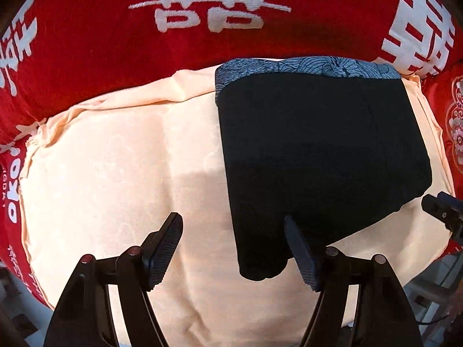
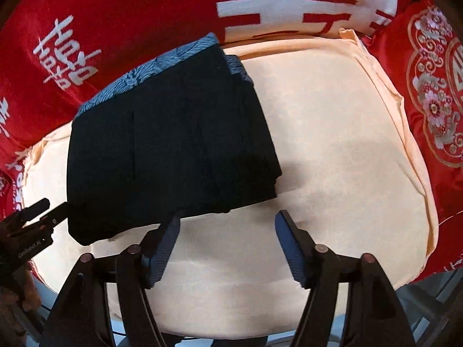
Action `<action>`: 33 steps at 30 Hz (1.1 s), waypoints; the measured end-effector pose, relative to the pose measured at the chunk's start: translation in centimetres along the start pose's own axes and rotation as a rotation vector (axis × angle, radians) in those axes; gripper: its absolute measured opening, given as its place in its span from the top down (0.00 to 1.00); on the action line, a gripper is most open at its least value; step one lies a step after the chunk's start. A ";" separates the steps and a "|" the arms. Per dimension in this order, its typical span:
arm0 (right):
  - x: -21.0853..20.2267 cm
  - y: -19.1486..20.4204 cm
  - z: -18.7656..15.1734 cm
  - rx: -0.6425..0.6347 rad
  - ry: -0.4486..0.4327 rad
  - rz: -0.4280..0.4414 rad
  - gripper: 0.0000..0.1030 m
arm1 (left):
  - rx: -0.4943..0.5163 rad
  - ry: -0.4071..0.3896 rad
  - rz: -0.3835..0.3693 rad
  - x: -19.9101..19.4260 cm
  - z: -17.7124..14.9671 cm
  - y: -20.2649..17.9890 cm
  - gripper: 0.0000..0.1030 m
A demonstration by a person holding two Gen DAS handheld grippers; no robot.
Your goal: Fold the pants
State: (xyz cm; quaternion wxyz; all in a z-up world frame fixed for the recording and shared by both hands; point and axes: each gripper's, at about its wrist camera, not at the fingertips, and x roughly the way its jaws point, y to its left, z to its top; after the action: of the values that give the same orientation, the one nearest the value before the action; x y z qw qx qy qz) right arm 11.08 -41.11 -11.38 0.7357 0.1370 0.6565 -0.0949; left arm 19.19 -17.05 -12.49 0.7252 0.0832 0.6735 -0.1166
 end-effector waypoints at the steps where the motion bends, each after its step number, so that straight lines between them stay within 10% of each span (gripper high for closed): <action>1: 0.0 0.2 0.0 -0.001 0.001 -0.004 0.28 | -0.001 0.000 -0.004 0.1 0.0 0.3 0.29; 13: -0.2 1.2 0.8 -0.032 -0.004 -0.021 0.27 | -0.023 -0.017 -0.055 0.1 1.4 3.2 0.29; 22: 1.1 -2.3 6.2 -0.116 0.005 0.230 0.19 | -0.109 0.043 -0.332 3.7 5.9 5.4 0.29; 33: 8.1 -6.0 10.6 -0.131 0.195 0.545 0.18 | -0.069 0.072 -0.405 6.9 7.0 4.3 0.14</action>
State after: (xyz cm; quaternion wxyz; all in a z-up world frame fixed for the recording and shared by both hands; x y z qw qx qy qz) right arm 20.07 -49.90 -18.77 0.6747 0.2690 0.6678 0.1625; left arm 27.50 -15.30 -19.00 0.6646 -0.0749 0.7057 -0.2337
